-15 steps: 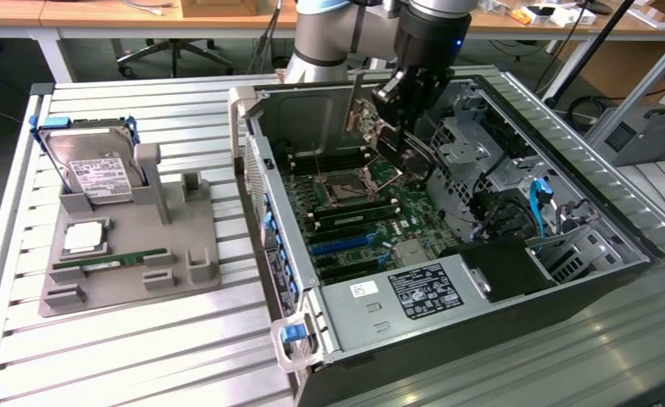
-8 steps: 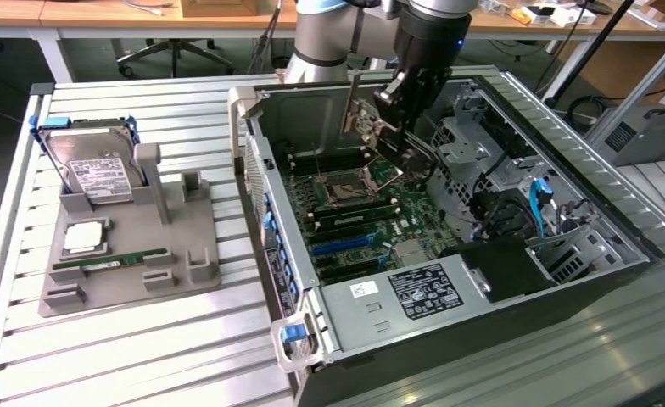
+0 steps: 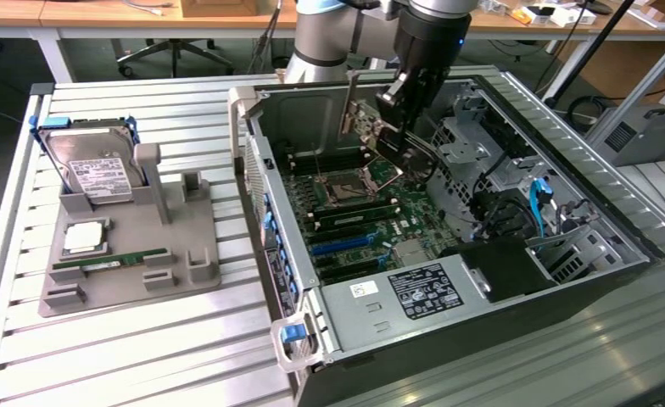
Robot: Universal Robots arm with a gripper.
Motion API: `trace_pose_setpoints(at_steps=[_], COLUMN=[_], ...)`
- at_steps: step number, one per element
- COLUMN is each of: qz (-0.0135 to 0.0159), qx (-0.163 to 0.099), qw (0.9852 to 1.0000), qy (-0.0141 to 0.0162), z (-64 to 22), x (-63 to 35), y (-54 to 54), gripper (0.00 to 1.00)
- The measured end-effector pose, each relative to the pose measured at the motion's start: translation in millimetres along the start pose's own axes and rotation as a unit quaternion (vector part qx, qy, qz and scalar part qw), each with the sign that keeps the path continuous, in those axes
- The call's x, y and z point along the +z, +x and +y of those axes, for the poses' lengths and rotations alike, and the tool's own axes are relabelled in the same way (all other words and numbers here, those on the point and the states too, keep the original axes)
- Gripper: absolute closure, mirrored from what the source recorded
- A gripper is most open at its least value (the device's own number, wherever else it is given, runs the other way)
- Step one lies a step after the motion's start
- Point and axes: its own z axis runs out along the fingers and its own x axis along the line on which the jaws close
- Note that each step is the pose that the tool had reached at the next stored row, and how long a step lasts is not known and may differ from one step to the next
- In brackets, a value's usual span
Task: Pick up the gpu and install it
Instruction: 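Insert the gpu into the slot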
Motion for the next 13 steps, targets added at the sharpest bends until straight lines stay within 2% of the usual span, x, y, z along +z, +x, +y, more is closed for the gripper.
trace_pose_setpoints(at_steps=[7,13], qz=[-0.0015,-0.0027], qx=[-0.033,-0.059], qw=[0.9994,0.9983], qy=[-0.0009,-0.0015], z=[0.0,0.0], x=[0.2,0.3], y=[0.0,0.0], gripper=[0.73,0.73])
